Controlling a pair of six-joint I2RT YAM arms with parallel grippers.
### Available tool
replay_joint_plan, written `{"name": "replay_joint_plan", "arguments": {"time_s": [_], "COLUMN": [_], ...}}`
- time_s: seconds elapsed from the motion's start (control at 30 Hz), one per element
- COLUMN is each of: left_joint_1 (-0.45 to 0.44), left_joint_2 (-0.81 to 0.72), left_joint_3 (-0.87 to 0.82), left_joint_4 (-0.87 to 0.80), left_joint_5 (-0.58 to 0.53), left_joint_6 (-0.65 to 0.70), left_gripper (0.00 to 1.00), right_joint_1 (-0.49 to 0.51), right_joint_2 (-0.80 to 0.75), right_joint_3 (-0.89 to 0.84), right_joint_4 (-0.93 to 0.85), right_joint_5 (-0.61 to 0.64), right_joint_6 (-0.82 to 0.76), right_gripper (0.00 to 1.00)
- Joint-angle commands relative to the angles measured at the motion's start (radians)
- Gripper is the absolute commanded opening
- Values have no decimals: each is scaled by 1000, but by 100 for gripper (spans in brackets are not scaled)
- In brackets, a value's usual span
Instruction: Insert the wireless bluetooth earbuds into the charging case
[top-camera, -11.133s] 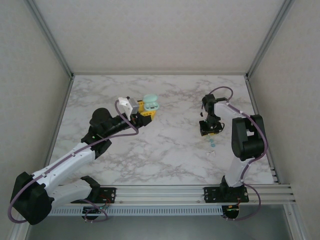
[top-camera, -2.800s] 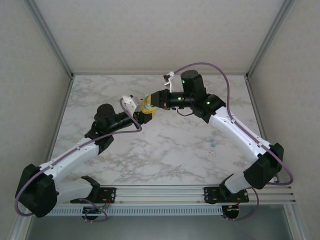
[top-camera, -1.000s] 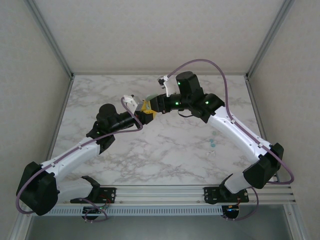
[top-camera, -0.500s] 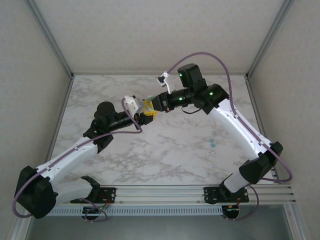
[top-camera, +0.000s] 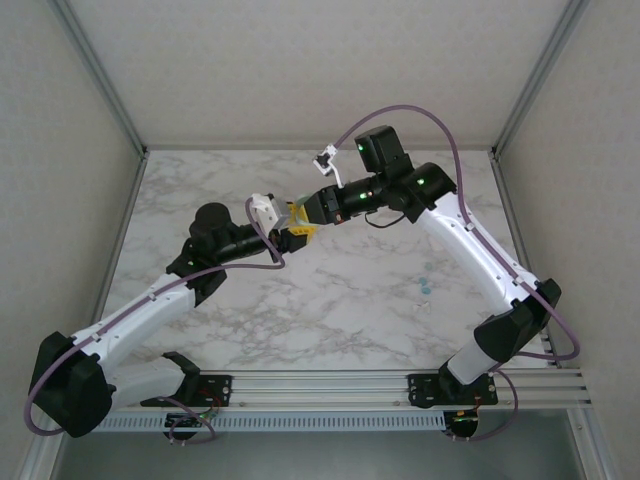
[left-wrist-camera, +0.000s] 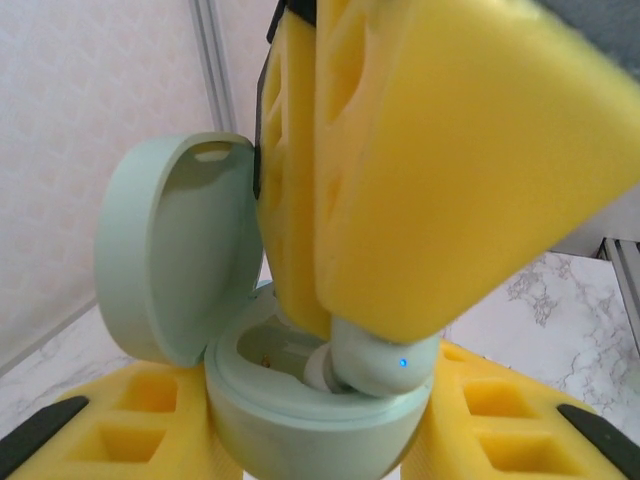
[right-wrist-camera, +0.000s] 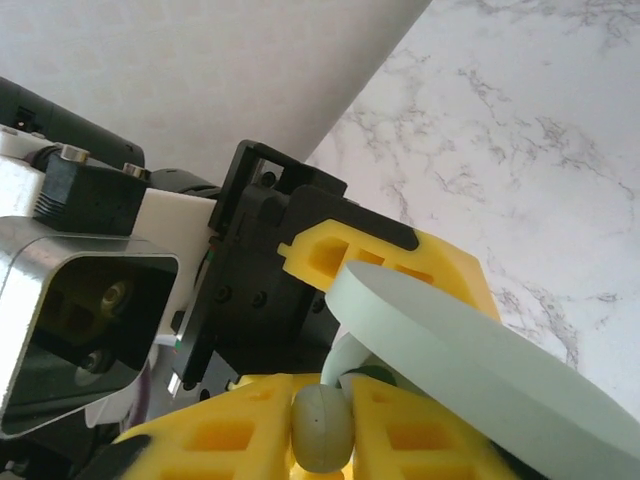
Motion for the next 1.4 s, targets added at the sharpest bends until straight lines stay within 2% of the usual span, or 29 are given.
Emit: {"name": "replay_joint_plan", "arguments": {"time_s": [0.0,0.07,0.5,0.6,0.67,0.77,0.87,1.17,1.37], "left_joint_1": [-8,-8,-9,-10,-10,-10,-11,-13,-14], "left_joint_2": [-30,-29,-22,-20,-17,-15,-14,2,4], "left_joint_3": [29,23,-23,-25,-25,-25,-25,-18,-14], "left_joint_4": [78,93,162,172,175,179,182,187,180], "left_joint_5": [21,18,-6,-9,-11,-18,-23,-25,-20], "left_joint_6": [-34,-54,-130,-136,-139,-143,-144,-144,-140], "left_gripper": [23,24,24,24,24,24,24,24,24], "right_joint_1": [2,1,3,4,3,3,4,34,40], "right_joint_2": [6,0,-68,-68,-61,-56,-57,-52,-45], "right_joint_3": [19,20,-25,-27,-28,-27,-27,-25,-11], "right_joint_4": [-31,-17,72,75,77,75,59,68,65], "right_joint_5": [61,77,148,149,146,137,168,236,219], "right_joint_6": [16,27,60,63,64,61,54,56,-23], "right_gripper": [25,29,37,36,31,29,34,33,28]}}
